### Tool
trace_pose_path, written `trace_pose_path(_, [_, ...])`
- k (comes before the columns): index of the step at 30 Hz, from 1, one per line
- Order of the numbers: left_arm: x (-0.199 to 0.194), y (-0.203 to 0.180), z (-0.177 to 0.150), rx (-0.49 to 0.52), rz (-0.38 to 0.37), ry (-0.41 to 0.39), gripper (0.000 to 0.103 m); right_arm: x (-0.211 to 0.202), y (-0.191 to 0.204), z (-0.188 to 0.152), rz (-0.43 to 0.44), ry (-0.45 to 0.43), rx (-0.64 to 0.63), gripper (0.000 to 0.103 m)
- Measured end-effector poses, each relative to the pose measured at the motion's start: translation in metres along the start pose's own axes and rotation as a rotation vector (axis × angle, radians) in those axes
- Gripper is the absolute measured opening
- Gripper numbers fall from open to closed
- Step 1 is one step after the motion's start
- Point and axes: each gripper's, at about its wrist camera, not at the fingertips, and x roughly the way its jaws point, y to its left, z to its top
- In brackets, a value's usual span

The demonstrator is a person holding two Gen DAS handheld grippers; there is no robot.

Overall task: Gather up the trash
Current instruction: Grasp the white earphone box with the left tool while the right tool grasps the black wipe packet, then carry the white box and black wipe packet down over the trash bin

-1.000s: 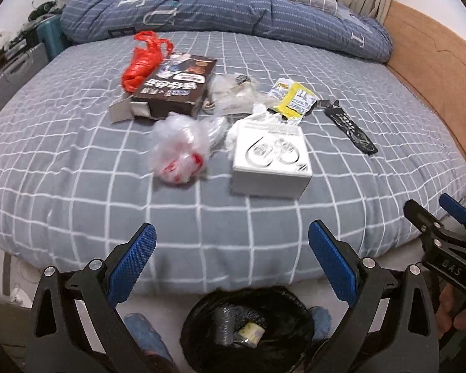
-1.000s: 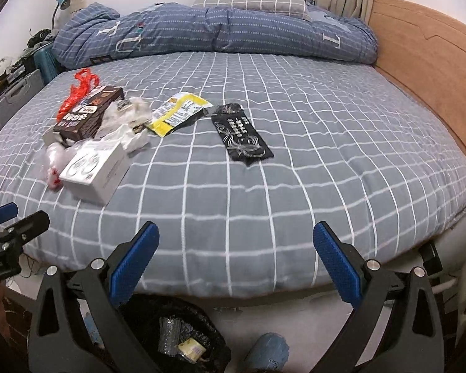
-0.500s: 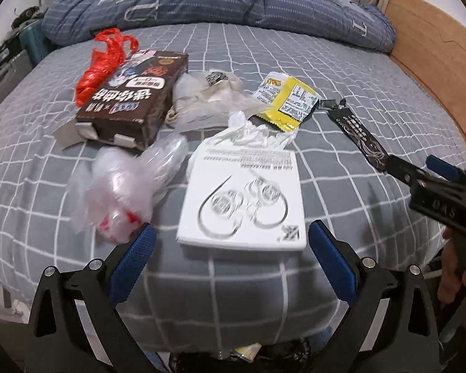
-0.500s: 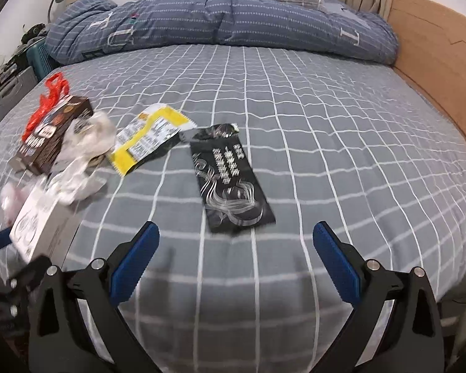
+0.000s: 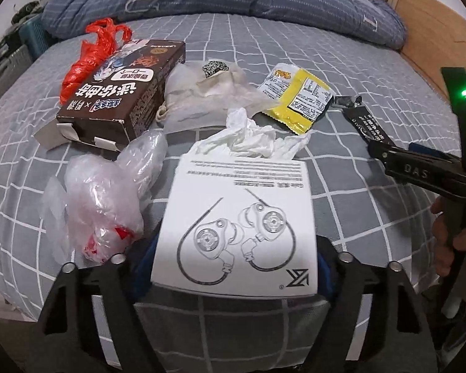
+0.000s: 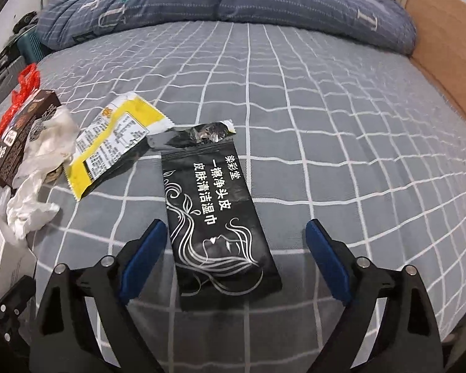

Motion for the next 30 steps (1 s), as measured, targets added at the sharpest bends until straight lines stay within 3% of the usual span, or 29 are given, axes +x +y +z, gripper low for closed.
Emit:
trace_pose_path(5, [-0.001,0.0,0.0,0.001,0.0,-0.001,0.069,0.007,-0.001,0.004,0.053,0.035,0.026,0.06])
trace_pose_path(10, [-0.005,0.002,-0.004,-0.001,-0.006,-0.003,0.069,0.007,0.005,0.006,0.058,0.049,0.012,0.046])
trace_pose_path(30, [-0.038,-0.002,-0.017,0.017,-0.045,-0.041,0.069,-0.044,0.011,-0.006,0.036,-0.028,0.012,0.044])
